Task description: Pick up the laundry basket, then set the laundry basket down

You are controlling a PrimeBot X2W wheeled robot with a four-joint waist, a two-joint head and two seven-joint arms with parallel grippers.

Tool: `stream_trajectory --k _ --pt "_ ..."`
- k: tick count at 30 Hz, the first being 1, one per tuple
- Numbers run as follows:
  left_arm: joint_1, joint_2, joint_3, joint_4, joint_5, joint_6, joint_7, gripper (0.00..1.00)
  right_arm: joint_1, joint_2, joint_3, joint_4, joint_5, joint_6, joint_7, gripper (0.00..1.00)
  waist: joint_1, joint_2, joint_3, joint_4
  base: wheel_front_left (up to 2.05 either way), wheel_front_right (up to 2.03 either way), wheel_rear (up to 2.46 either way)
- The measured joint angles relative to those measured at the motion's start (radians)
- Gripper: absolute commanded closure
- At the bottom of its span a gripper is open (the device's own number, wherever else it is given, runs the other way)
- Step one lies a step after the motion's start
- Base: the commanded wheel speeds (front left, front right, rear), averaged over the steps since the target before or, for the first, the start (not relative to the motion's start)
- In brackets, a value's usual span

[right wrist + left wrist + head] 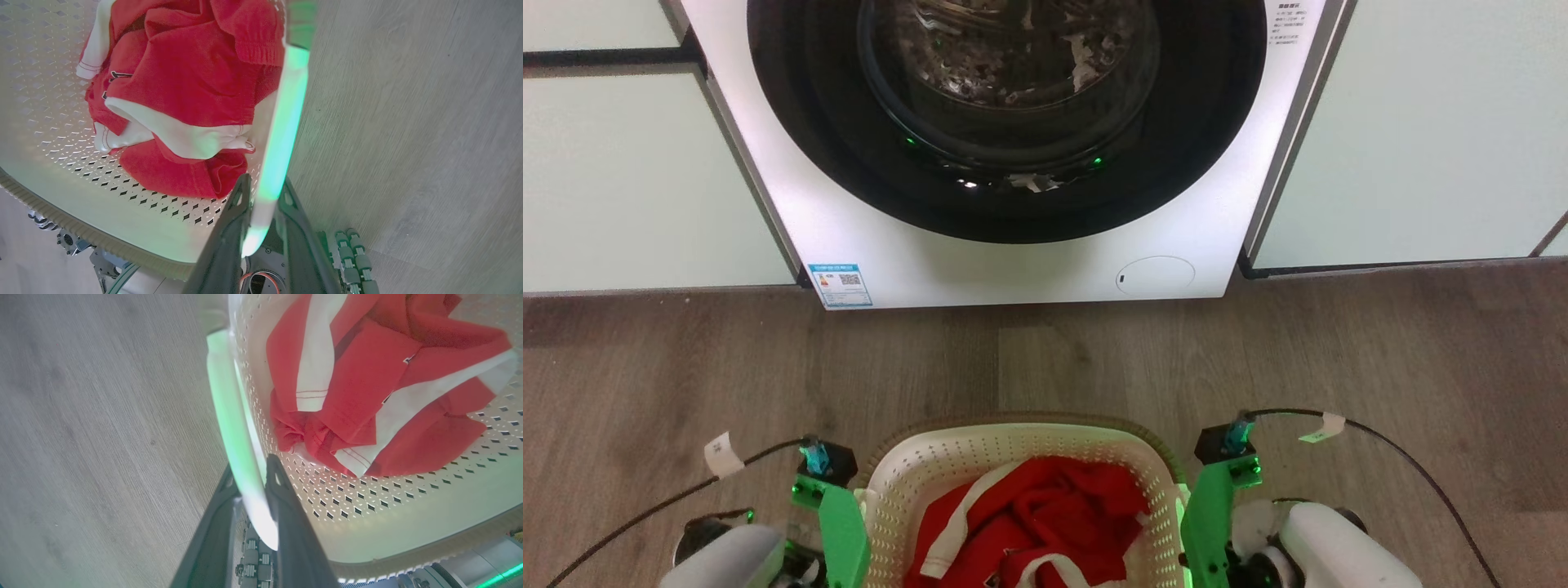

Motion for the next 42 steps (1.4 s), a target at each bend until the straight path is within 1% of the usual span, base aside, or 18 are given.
stream_trajectory --k 15,22,26,30,33,42 --pt "0.000 0.000 -0.003 -0.004 -0.006 0.005 0.001 1.00 0.011 -0.003 -0.012 -0.020 -0.013 0.000 0.001 1.00 0.0000 0.0000 0.009 0.002 0.00 0.00 0.00" --pt "-0.003 0.000 -0.004 -0.011 -0.006 0.014 0.000 1.00 0.013 -0.004 -0.029 -0.035 -0.026 0.000 0.000 1.00 0.0000 0.0000 0.050 0.004 0.00 0.00 0.00" --pt "-0.021 -0.002 -0.004 -0.013 -0.006 0.018 -0.016 1.00 0.007 -0.006 -0.040 -0.043 -0.041 0.000 -0.018 1.00 0.0000 0.0000 0.102 0.006 0.00 0.00 0.00" --pt "-0.074 -0.014 0.004 -0.014 0.016 0.032 -0.091 1.00 -0.033 -0.009 -0.071 -0.045 -0.053 0.000 -0.067 1.00 0.0000 0.0000 0.170 0.009 0.00 0.00 0.00" --pt "-0.127 -0.029 0.007 0.005 0.032 0.033 -0.123 1.00 -0.082 -0.010 -0.088 -0.044 -0.066 0.000 -0.100 1.00 0.0000 0.0000 0.228 0.013 0.00 0.00 0.00" --pt "-0.229 -0.107 0.014 0.112 0.056 0.032 -0.211 1.00 -0.182 -0.008 -0.120 0.024 -0.107 0.000 -0.190 1.00 0.0001 -0.0001 0.421 0.022 0.00 0.00 0.00"
